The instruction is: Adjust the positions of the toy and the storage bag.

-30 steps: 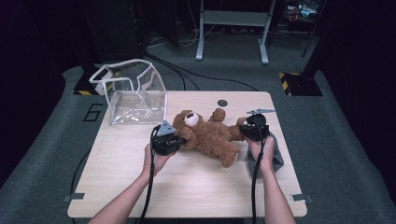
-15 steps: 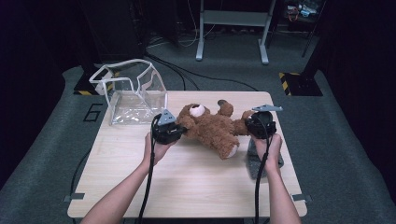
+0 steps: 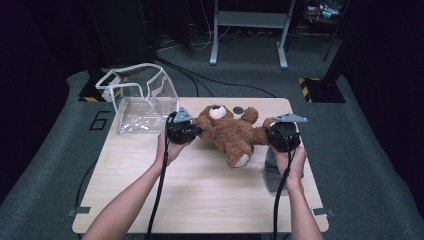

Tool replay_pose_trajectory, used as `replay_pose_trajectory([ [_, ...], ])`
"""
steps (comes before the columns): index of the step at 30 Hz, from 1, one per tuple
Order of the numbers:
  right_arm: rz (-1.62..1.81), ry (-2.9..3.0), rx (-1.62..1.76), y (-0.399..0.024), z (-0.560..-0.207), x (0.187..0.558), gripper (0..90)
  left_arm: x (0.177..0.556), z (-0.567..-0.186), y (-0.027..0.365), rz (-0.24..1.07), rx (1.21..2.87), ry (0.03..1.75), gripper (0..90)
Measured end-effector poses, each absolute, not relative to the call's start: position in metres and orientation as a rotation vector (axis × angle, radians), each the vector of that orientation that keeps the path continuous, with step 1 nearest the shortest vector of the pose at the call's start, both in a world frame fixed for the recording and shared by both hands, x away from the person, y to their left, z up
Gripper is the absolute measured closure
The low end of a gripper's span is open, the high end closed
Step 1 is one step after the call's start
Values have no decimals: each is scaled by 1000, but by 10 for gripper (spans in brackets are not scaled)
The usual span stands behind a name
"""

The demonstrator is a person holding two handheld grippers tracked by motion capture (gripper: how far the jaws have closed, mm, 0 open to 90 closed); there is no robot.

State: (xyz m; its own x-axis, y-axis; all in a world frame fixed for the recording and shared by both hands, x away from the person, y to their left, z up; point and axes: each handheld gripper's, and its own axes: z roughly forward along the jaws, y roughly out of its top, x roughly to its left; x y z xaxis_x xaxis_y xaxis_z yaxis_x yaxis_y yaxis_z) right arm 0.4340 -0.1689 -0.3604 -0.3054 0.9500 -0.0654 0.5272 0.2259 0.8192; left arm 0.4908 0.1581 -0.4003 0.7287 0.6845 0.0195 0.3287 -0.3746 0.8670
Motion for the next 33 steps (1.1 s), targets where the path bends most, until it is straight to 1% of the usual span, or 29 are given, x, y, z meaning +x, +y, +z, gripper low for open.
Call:
replay_pose_trajectory([
  [3,946,1925,1342,-165,-360,427,858,495,-398,159,469,1998,771,802],
  [6,956,1918,1342,-162,-363,419,858,500,-398,158,495,2013,767,802],
  [13,944,1931,1325,-149,-375,400,858,509,-406,155,477,2059,784,802],
  [19,969,1964,1325,-136,-393,381,858,514,-415,157,458,2097,803,801],
  [25,994,2063,1359,-126,-425,377,853,514,-436,163,383,2096,884,780],
  [27,1035,2077,1372,-127,-430,376,850,513,-439,168,331,2082,918,731],
  [28,1039,2084,1377,-127,-431,377,849,512,-441,170,307,2068,941,685],
  [29,1049,2086,1378,-126,-432,376,848,511,-441,172,294,2059,961,628],
  [30,1045,2089,1370,-126,-433,376,846,510,-440,173,286,2045,986,545],
  [33,1044,2096,1375,-125,-435,377,844,507,-434,173,281,2016,1034,399],
])
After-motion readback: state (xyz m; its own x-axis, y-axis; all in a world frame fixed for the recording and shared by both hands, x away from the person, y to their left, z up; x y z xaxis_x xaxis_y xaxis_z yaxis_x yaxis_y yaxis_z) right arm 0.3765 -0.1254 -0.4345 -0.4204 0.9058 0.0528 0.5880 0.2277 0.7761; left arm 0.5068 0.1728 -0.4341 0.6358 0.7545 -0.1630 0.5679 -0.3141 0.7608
